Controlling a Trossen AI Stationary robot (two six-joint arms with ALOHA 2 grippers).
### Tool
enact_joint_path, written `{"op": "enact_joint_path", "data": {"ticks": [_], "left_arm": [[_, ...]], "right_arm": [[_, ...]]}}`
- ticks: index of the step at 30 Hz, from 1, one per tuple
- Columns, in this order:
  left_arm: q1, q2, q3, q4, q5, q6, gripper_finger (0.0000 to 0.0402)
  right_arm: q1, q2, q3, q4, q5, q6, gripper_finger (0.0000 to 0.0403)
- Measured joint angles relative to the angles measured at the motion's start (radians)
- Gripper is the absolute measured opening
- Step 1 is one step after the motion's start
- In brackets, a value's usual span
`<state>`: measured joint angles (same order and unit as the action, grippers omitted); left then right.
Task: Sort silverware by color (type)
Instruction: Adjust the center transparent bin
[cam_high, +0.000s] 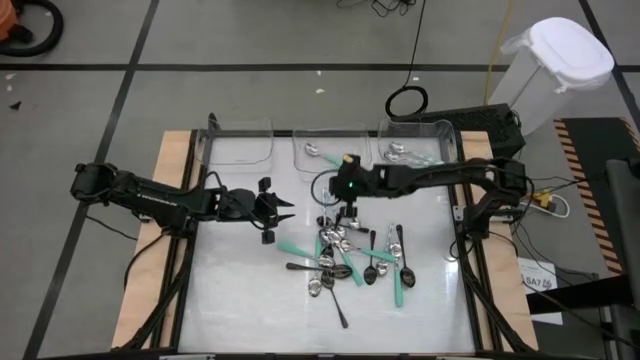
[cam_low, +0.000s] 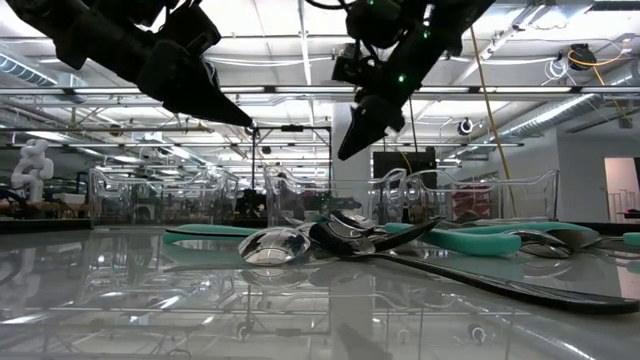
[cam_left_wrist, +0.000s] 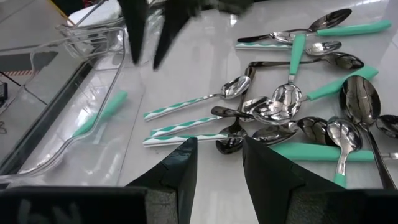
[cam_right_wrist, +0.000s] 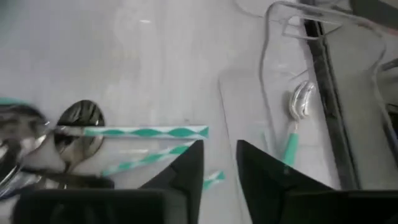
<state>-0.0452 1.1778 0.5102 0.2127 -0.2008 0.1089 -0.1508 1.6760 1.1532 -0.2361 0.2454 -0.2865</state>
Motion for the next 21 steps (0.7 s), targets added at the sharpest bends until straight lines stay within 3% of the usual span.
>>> {"op": "enact_joint_path", "data": {"ticks": [7,21], "left_arm": [[0.0,0.0,0.0,-0.002,0.0,-0.01,0.0127],[0.0,0.0,0.0,0.0,0.0,-0.01,0.0127]], "right_arm": [[0.016,0.087,-0.046,0.186,0.124,0.009,0.0006],[-0.086,0.198,-0.045,0.339,0.114,0.035,0.0001]]}}
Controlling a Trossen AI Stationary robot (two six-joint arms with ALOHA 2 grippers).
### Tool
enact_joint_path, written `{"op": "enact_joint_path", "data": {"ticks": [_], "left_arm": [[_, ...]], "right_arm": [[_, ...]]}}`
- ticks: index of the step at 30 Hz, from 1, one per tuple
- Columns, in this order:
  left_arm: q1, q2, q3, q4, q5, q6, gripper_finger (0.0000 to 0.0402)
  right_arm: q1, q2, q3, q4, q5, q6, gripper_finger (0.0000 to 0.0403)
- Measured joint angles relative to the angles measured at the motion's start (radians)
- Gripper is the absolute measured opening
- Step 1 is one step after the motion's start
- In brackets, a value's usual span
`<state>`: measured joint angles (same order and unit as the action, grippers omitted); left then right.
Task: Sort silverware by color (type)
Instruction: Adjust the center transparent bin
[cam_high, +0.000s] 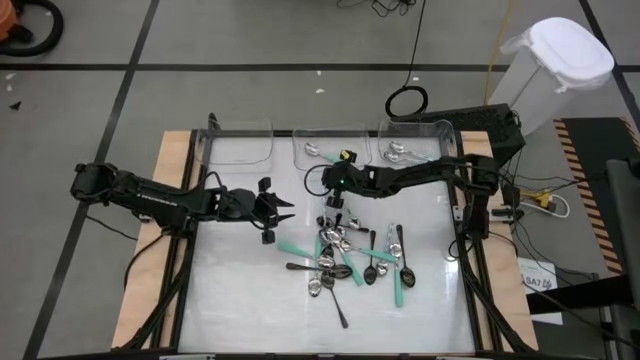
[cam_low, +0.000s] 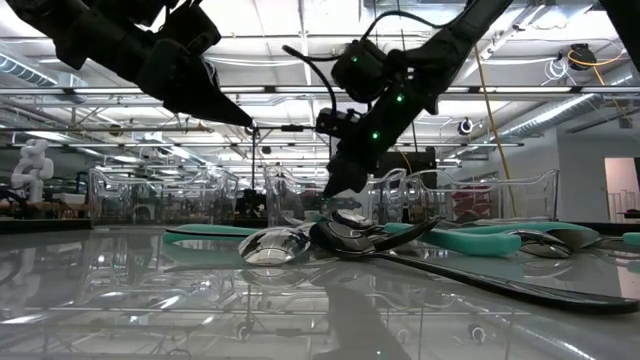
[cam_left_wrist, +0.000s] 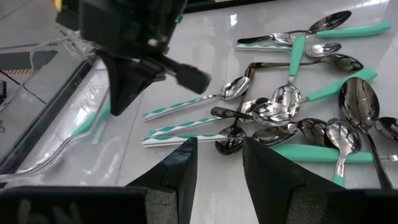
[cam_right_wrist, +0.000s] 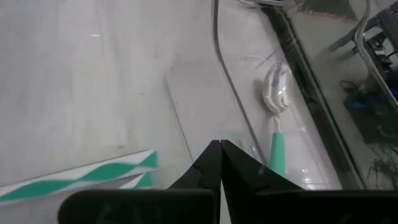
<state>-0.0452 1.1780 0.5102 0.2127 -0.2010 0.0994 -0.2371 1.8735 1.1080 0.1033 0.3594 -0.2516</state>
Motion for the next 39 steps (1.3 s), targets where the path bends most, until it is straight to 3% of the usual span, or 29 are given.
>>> {"op": "enact_joint_path", "data": {"ticks": [12,20,27,32,39], "left_arm": [[0.0,0.0,0.0,0.001,0.0,0.001,0.0127],[0.0,0.0,0.0,-0.011,0.0,0.001,0.0127],[0.0,0.0,0.0,-0.039,0.0,-0.003,0.0127],[-0.002,0.0,0.0,-0.037,0.0,-0.023,0.0127],[-0.003,0.0,0.0,-0.037,0.0,-0.026,0.0127]], "right_arm": [[-0.06,0.036,0.0,0.058,-0.04,0.002,0.0001],[-0.018,0.014,0.0,-0.012,-0.068,0.04,0.0],[0.016,-0.049,0.002,-0.292,0.113,0.13,0.0],[0.014,-0.067,0.002,-0.449,0.137,0.213,0.0],[0.008,-0.067,0.0,-0.534,0.214,0.266,0.0]]}}
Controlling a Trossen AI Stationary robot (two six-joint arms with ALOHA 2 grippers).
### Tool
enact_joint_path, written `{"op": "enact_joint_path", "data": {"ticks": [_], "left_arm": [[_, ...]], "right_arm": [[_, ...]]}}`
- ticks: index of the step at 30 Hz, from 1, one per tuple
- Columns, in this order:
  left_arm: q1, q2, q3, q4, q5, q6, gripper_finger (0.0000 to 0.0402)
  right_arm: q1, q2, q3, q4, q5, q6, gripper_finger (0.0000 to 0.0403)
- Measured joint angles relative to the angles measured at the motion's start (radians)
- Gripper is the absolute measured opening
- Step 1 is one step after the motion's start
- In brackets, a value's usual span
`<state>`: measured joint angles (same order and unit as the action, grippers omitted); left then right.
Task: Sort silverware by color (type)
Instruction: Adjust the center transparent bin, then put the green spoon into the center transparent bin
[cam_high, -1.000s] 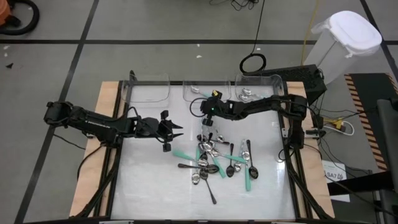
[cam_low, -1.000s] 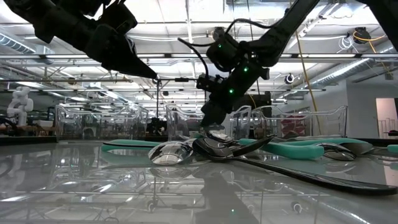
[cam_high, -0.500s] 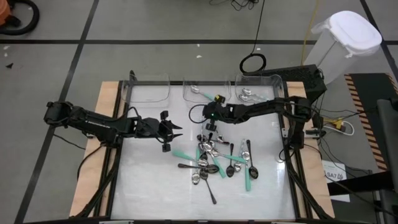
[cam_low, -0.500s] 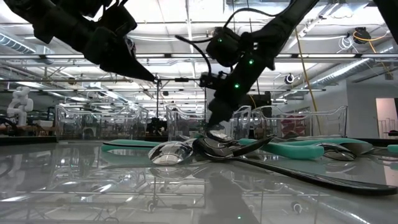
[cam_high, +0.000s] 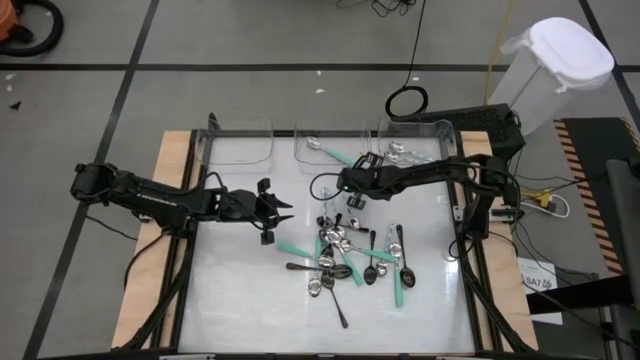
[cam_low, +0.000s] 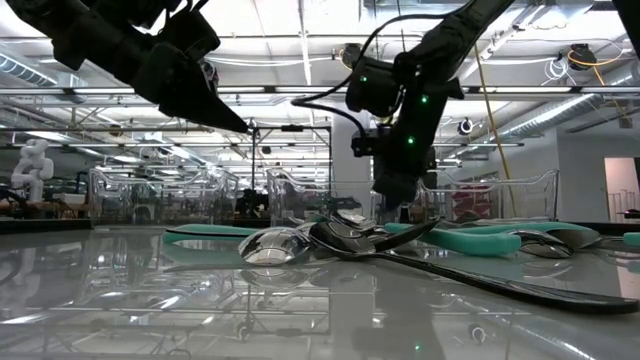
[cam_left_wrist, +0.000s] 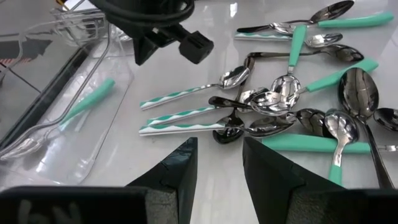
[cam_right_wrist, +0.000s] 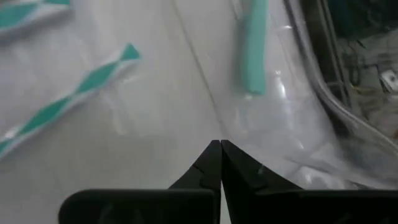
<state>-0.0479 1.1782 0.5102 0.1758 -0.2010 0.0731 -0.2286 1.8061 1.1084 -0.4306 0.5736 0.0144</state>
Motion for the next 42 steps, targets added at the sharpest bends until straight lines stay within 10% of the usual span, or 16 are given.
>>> {"op": "enact_joint_path", "data": {"ticks": [23,42], "left_arm": [[0.0,0.0,0.0,0.0,0.0,-0.004,0.0127],[0.001,0.0,0.0,-0.022,0.0,-0.015,0.0127]], "right_arm": [[-0.046,0.0,-0.001,0.134,0.03,-0.105,0.0],[0.279,-0.201,0.0,-0.276,-0.121,0.238,0.0]]}}
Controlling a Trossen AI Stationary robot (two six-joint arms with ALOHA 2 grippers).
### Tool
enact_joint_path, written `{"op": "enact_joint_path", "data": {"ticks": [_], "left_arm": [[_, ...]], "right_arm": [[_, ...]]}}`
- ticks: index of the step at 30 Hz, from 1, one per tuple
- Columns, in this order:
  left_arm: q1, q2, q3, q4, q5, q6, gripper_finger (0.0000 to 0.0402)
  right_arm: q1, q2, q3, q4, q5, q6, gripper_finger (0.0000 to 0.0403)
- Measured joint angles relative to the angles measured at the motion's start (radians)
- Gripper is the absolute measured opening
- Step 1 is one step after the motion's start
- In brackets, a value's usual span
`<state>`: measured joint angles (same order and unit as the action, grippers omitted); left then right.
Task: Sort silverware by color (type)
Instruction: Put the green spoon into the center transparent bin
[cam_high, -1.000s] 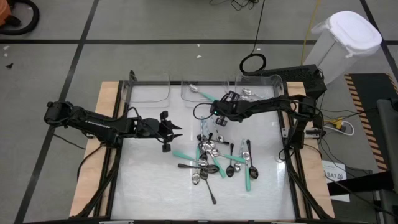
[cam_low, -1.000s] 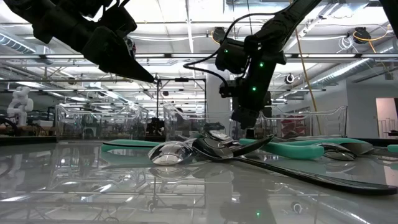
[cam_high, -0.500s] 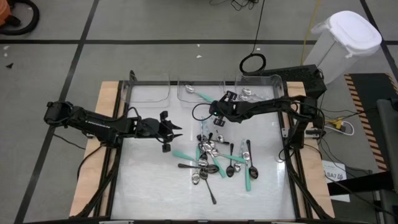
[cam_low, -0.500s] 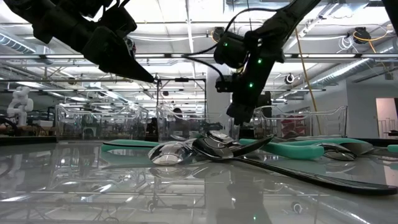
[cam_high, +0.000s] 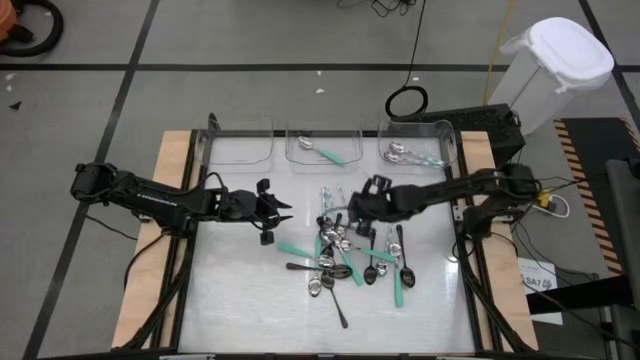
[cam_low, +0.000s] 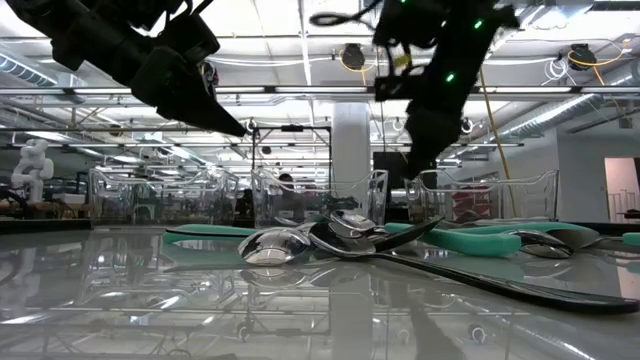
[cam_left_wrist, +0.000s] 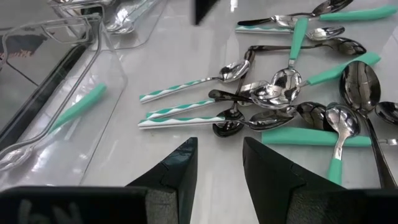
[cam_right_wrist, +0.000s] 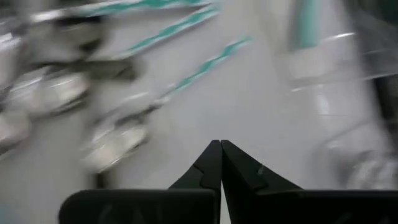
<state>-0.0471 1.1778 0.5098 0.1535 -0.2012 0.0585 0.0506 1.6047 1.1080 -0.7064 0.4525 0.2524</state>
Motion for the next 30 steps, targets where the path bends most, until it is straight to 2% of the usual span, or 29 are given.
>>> {"op": "enact_joint_path", "data": {"ticks": [7,12,15,18,21,30], "left_arm": [[0.0,0.0,0.0,0.0,0.0,-0.023,0.0127],[0.0,0.0,0.0,-0.001,0.0,-0.063,0.0127],[0.0,0.0,0.0,-0.001,0.0,-0.089,0.0127],[0.0,0.0,0.0,0.0,0.0,-0.114,0.0127],[-0.001,0.0,0.0,0.0,0.0,-0.128,0.0127],[-0.022,0.0,0.0,0.014,0.0,-0.124,0.0127]], "right_arm": [[0.135,-0.026,0.0,-0.117,-0.083,0.053,0.0],[0.196,-0.025,0.0,-0.1,-0.164,0.054,0.0],[0.224,-0.024,0.0,-0.093,-0.17,0.074,0.0],[0.243,-0.024,0.0,-0.112,-0.173,0.08,0.0],[0.254,-0.024,0.0,-0.157,-0.224,0.062,0.0004],[0.257,-0.024,-0.023,-0.197,-0.271,-0.001,0.0042]]}}
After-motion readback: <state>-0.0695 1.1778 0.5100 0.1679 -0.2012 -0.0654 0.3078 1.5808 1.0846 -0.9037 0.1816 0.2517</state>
